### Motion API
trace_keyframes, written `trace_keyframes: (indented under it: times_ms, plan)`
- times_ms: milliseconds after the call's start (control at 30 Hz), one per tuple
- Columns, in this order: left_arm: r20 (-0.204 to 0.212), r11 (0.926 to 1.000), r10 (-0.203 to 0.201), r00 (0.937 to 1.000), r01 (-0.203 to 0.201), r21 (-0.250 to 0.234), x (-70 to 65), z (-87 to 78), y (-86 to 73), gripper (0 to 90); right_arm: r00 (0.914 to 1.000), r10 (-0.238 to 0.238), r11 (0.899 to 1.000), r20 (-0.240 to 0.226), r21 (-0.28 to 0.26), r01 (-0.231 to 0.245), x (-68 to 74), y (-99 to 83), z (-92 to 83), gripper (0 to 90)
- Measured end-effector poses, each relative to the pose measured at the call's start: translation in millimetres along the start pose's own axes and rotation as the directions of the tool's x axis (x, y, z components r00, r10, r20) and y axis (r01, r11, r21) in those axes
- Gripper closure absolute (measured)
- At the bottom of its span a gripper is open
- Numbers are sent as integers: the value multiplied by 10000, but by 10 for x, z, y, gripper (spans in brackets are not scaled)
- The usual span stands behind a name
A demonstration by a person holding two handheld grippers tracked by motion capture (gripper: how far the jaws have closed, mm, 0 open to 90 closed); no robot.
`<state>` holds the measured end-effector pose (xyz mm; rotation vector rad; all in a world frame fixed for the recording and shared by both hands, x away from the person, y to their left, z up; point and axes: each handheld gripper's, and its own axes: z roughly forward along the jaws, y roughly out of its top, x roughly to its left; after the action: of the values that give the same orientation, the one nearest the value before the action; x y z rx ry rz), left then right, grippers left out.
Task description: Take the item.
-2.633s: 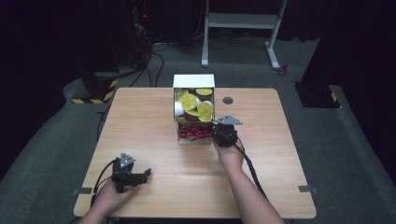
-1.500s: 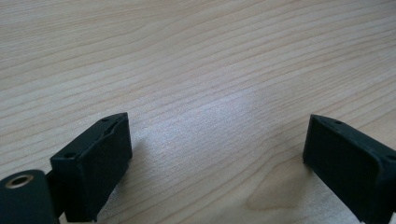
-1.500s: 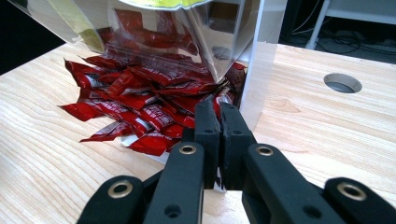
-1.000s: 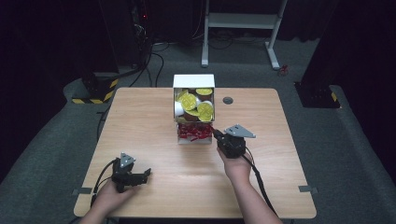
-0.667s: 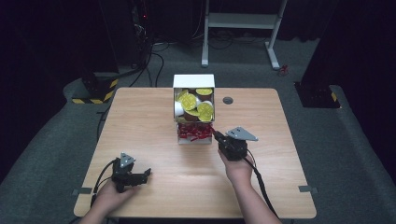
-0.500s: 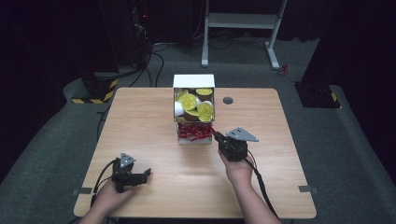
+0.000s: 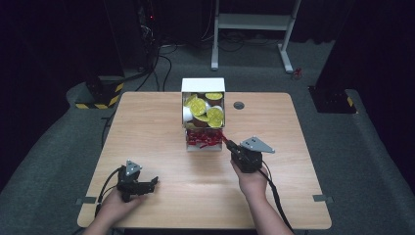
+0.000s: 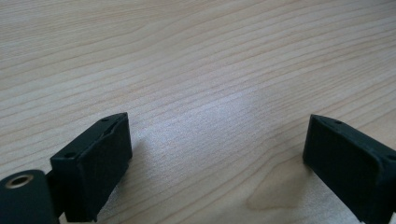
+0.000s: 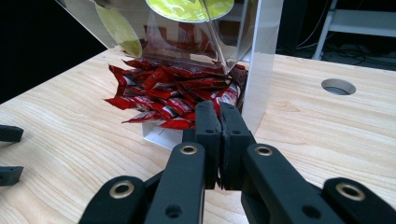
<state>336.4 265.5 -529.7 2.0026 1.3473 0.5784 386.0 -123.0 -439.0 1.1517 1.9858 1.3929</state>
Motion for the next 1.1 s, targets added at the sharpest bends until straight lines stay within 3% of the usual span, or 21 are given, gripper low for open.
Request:
trace_keyframes:
  times_ms: [1100]
  plan:
    - [15,10000,1,10000,-1,-75,-9,0,-7,83,9986,373,9956,-363,-842,-403,-15,-105,-284,890]
